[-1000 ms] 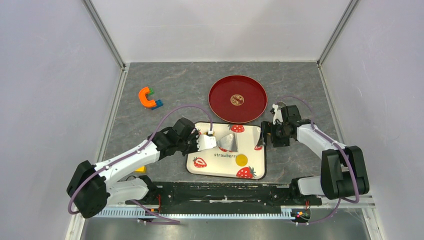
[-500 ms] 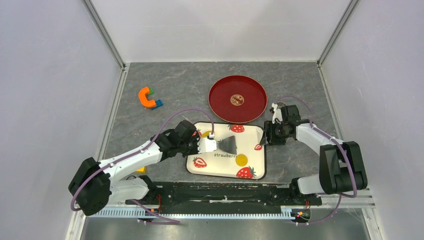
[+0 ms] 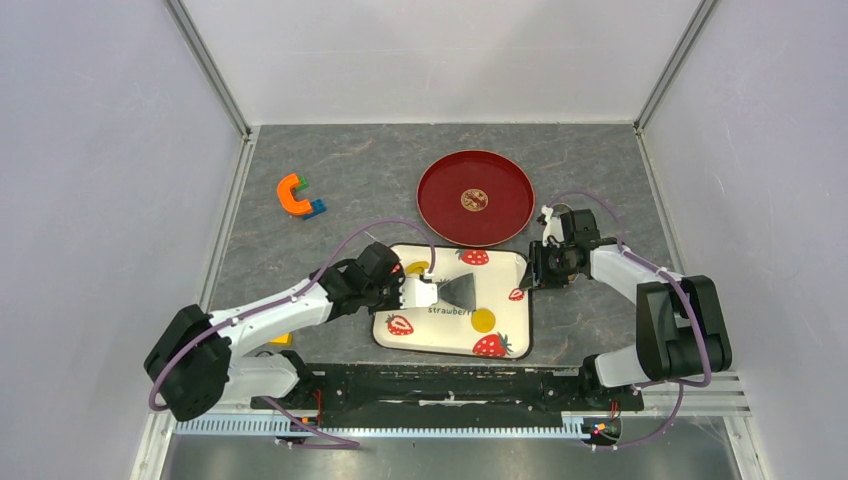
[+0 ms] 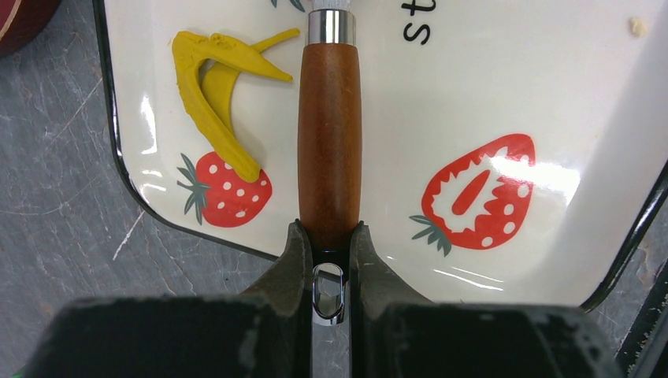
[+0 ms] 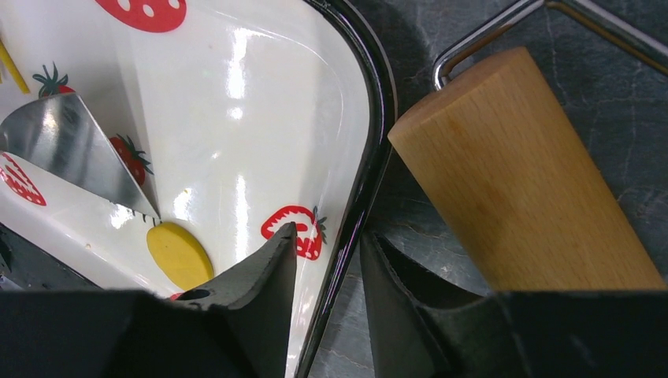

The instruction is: Roll out the dumpling wrappers from the dough

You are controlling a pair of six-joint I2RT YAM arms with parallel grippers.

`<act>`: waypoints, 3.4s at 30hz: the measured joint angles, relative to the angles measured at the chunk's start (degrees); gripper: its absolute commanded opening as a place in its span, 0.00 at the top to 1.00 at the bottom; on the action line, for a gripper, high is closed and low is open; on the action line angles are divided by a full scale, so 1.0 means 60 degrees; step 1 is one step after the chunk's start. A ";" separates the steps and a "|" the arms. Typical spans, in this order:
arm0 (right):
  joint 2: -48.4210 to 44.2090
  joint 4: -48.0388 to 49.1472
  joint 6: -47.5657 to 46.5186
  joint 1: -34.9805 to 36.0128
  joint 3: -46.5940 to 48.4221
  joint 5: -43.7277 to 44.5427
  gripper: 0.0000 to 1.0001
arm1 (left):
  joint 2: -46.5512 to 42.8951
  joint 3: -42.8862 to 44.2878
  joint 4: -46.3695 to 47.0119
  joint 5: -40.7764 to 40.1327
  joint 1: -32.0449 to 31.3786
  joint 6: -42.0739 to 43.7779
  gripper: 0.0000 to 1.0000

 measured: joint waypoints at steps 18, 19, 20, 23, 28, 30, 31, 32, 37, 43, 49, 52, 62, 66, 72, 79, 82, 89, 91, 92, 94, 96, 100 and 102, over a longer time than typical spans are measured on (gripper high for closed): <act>0.0142 0.0168 0.0000 -0.0051 -0.0007 -0.0117 0.74 | 0.0499 0.0000 0.0193 -0.0353 -0.0171 0.0455 0.98; 0.0149 0.0168 -0.0004 -0.0058 -0.0007 -0.0117 0.76 | 0.0499 0.0000 0.0193 -0.0353 -0.0175 0.0484 0.98; 0.0160 0.0175 -0.0004 -0.0062 -0.0007 -0.0120 0.77 | 0.0499 0.0000 0.0193 -0.0361 -0.0186 0.0499 0.98; 0.0219 0.0226 0.0000 -0.0062 -0.0007 -0.0186 0.83 | 0.0466 -0.0029 0.0175 -0.0386 -0.0211 0.0539 0.98; 0.0317 0.0353 0.0051 -0.0058 -0.0033 -0.0382 0.93 | 0.0277 -0.0124 0.0109 -0.0393 -0.0273 0.0630 0.98; 0.0357 0.0444 0.0091 -0.0058 -0.0055 -0.0506 0.95 | 0.0219 -0.0138 0.0040 -0.0361 -0.0317 0.0674 0.98; 0.0372 0.0477 0.0091 -0.0058 -0.0066 -0.0554 0.95 | 0.0200 -0.0138 0.0007 -0.0350 -0.0335 0.0696 0.98; 0.0386 0.0499 0.0091 -0.0058 -0.0066 -0.0590 0.95 | 0.0175 -0.0138 -0.0040 -0.0346 -0.0350 0.0718 0.98; 0.0397 0.0517 0.0084 -0.0058 -0.0066 -0.0630 0.88 | 0.0109 -0.0138 -0.0135 -0.0324 -0.0357 0.0747 0.98; 0.0397 0.0535 0.0073 -0.0058 -0.0076 -0.0678 0.92 | 0.0106 -0.0138 -0.0240 -0.0222 -0.0357 0.0747 0.98; 0.0521 0.0597 0.0120 -0.0066 -0.0076 -0.0852 1.00 | 0.0109 -0.0138 -0.0448 -0.0011 -0.0361 0.0780 0.98; 0.0543 0.0645 0.0120 -0.0066 -0.0087 -0.0911 1.00 | 0.0138 -0.0138 -0.0565 0.0098 -0.0375 0.0790 0.98; 0.0543 0.0663 0.0153 -0.0066 -0.0091 -0.0907 1.00 | 0.0291 -0.0058 -0.0933 0.0211 -0.0448 0.0856 0.98; 0.0543 0.0663 0.0153 -0.0066 -0.0091 -0.0911 1.00 | 0.0594 0.0153 -0.1075 0.0240 -0.0459 0.0849 0.98; 0.0543 0.0663 0.0153 -0.0066 -0.0091 -0.0911 1.00 | 0.1089 0.0554 -0.1333 0.0102 -0.0484 0.0707 0.98; 0.0543 0.0663 0.0153 -0.0069 -0.0091 -0.0918 1.00 | 0.1483 0.1013 -0.1636 -0.0036 -0.0525 0.0328 0.98; 0.0543 0.0663 0.0149 -0.0069 -0.0091 -0.0918 1.00 | 0.1617 0.1173 -0.1716 -0.0073 -0.0539 0.0164 0.98; 0.0550 0.0667 0.0149 -0.0069 -0.0091 -0.0929 1.00 | 0.1785 0.1628 -0.1603 -0.0193 -0.0543 -0.0200 0.98; 0.0554 0.0667 0.0149 -0.0069 -0.0091 -0.0933 1.00 | 0.1785 0.1647 -0.1603 -0.0193 -0.0550 -0.0219 0.98; 0.0554 0.0667 0.0149 -0.0069 -0.0091 -0.0933 1.00 | 0.1789 0.1647 -0.1603 -0.0197 -0.0565 -0.0219 0.98; 0.0561 0.0667 0.0149 -0.0076 -0.0091 -0.0943 1.00 | 0.1789 0.1647 -0.1606 -0.0219 -0.0619 -0.0215 0.98; 0.0565 0.0667 0.0149 -0.0084 -0.0091 -0.0954 1.00 | 0.1785 0.1647 -0.1610 -0.0237 -0.0674 -0.0215 0.98; 0.0579 0.0667 0.0149 -0.0098 -0.0087 -0.0980 1.00 | 0.1785 0.1647 -0.1610 -0.0335 -0.0809 -0.0211 0.98; 0.0579 0.0667 0.0149 -0.0102 -0.0087 -0.0991 1.00 | 0.1785 0.1647 -0.1614 -0.0401 -0.0889 -0.0208 0.98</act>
